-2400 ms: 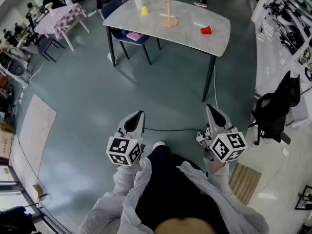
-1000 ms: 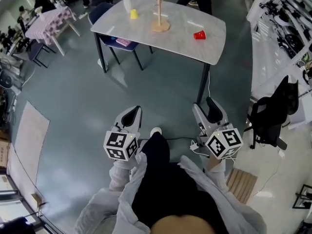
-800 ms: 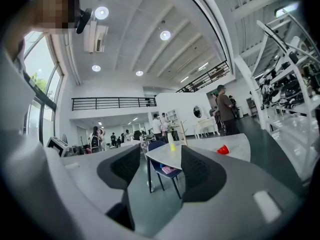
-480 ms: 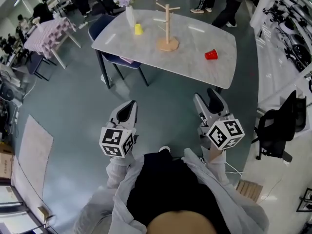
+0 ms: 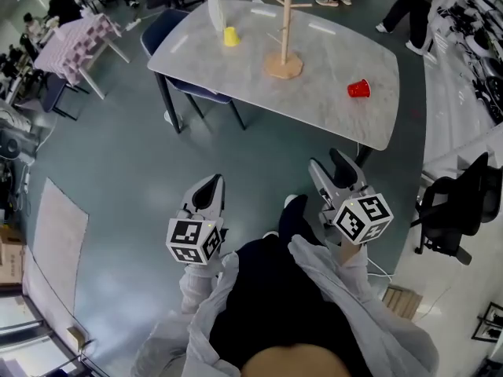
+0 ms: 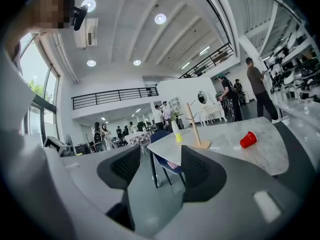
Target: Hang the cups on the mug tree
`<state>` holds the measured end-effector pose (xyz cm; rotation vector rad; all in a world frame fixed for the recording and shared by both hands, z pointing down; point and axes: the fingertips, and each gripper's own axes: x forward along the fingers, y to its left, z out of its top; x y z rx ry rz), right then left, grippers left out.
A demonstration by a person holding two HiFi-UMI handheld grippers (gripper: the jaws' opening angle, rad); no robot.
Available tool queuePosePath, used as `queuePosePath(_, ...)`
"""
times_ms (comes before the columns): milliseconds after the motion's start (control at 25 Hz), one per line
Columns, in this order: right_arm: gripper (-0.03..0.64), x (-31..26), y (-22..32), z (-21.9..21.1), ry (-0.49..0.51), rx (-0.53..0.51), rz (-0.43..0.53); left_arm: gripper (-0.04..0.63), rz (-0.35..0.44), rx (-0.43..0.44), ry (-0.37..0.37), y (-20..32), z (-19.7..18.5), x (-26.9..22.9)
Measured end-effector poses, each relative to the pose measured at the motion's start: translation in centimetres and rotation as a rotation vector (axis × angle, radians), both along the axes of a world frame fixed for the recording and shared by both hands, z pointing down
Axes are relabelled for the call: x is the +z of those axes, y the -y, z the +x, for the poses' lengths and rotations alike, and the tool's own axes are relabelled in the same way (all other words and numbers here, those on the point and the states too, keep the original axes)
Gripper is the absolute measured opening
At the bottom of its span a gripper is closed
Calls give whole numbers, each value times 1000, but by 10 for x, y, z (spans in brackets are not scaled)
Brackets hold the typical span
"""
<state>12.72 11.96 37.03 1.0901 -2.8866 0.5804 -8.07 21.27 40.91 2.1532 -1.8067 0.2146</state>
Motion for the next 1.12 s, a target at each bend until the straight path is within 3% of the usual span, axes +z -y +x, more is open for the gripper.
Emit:
queuePosePath(320,250,12,37,-14,5,-6,-8,8,-39,-30,-8,33,-20,21)
queuePosePath(440,250,13,68,-12,24,19,-11,8,-37,2,8,64,-14,19)
queuePosePath(680,250,29,141,-7,25,27,-28,8,-56,41,24,149,-6,26)
queuePosePath(920,250,20,237,-7,33,55,-23,8,-10,103,47,258,-2,1)
queuePosePath(1120,250,24,296,-11,-10,50,-9,8,-12,136,4,318,6,8)
